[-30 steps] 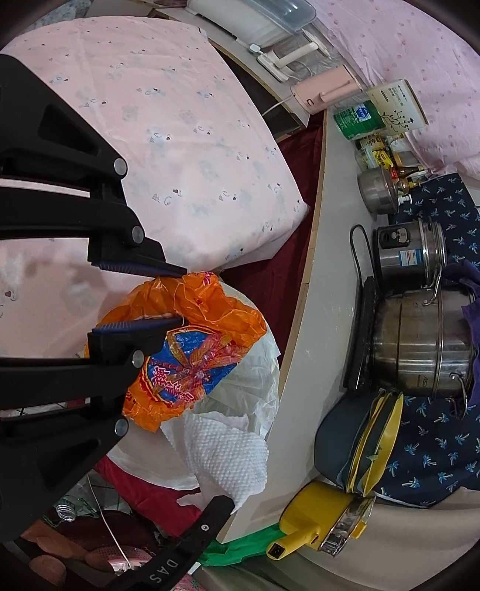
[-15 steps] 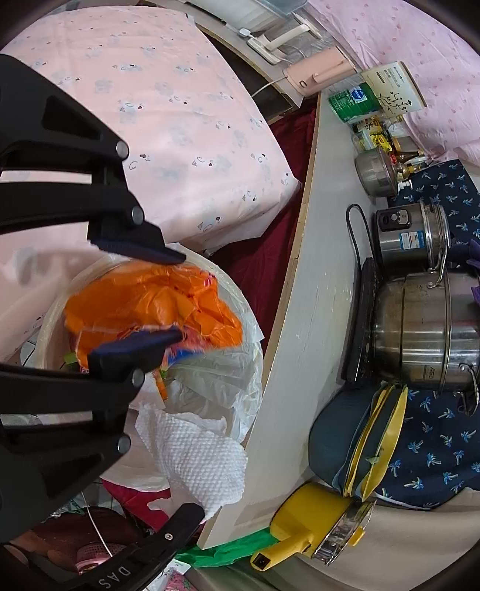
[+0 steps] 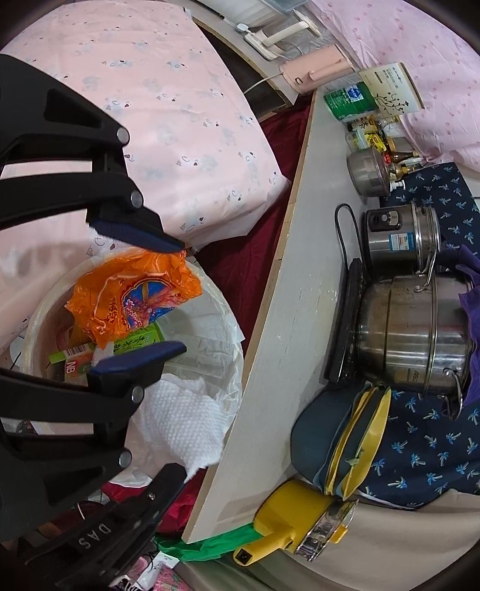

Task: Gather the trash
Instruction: 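Open the left tool to drop the orange bag while the right tool releases the towel into the bin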

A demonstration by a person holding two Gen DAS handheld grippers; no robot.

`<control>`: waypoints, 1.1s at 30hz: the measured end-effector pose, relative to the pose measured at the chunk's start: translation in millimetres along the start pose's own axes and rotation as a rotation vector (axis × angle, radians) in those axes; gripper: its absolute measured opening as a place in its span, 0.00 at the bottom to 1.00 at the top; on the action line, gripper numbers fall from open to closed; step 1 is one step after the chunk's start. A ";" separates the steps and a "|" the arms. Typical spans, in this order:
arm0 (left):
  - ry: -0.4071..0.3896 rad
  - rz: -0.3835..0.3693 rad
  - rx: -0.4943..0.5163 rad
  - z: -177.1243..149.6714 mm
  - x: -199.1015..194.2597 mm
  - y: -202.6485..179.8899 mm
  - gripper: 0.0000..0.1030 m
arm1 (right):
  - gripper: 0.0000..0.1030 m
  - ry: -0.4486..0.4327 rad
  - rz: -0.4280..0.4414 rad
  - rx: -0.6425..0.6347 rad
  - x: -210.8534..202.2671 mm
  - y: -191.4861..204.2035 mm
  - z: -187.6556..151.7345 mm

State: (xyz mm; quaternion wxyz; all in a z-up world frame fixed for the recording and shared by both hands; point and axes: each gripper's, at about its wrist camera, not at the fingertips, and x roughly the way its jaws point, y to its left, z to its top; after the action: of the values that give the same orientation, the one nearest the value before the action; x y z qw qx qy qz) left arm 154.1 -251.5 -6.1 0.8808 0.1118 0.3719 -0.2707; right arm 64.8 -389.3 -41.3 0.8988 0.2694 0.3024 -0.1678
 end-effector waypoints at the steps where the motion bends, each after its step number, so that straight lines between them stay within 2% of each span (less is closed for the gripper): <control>1: -0.004 0.003 -0.010 0.4 -0.7 2.6 0.51 | 0.10 -0.001 0.001 -0.002 0.8 1.4 0.2; 12: 0.030 0.043 -0.096 -12.8 1.6 39.7 0.53 | 0.10 0.023 0.023 -0.034 10.8 16.3 -3.3; 28: 0.065 0.085 -0.147 -46.7 -11.2 75.0 0.58 | 0.13 0.069 0.055 -0.081 15.3 45.2 -23.9; 33: 0.065 0.095 -0.141 -54.3 -17.2 77.2 0.60 | 0.20 0.075 0.056 -0.101 12.3 53.9 -30.4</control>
State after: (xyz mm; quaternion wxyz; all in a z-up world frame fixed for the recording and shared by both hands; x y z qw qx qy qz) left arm 155.2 -159.1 -32.0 0.8857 0.0756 0.4130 -0.1981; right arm 85.5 -330.1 -49.0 0.9037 0.2381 0.3361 -0.1167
